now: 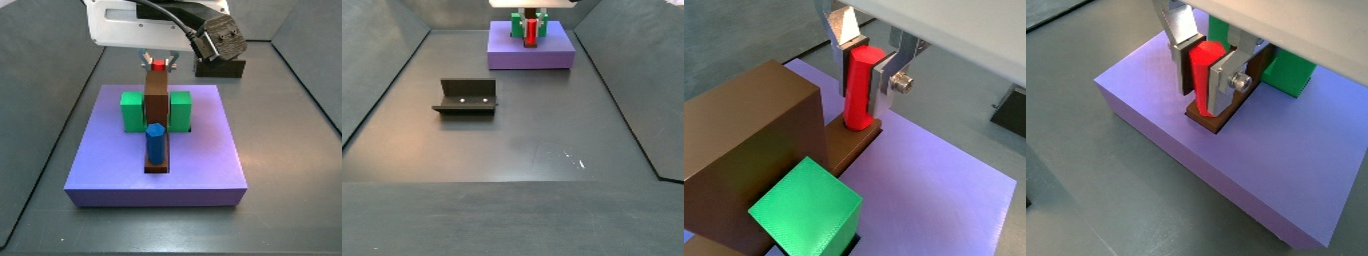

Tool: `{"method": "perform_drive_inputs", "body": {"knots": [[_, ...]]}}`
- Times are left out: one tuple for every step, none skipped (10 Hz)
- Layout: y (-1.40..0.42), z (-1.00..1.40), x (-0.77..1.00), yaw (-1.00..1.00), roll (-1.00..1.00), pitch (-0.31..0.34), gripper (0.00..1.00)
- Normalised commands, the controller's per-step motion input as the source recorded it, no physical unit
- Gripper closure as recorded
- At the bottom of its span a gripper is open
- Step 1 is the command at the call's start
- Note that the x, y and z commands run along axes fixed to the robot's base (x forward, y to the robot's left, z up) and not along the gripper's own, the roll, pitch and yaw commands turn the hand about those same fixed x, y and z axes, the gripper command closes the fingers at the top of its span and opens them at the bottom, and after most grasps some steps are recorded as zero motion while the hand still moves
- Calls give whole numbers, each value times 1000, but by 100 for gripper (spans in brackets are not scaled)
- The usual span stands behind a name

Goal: Pick up the red object. Move up. Move to above the board. Insert the red object.
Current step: Insert the red object.

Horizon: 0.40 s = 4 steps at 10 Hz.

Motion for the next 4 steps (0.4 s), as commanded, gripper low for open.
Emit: {"method": "perform_drive_inputs", "body": {"knots": [[-266, -226, -46, 151, 157, -27, 100], [-89, -123, -69, 89, 113, -10, 100], [-9, 0, 0, 0, 10, 0, 100], [0, 0, 0, 0, 0, 0, 100]]}}
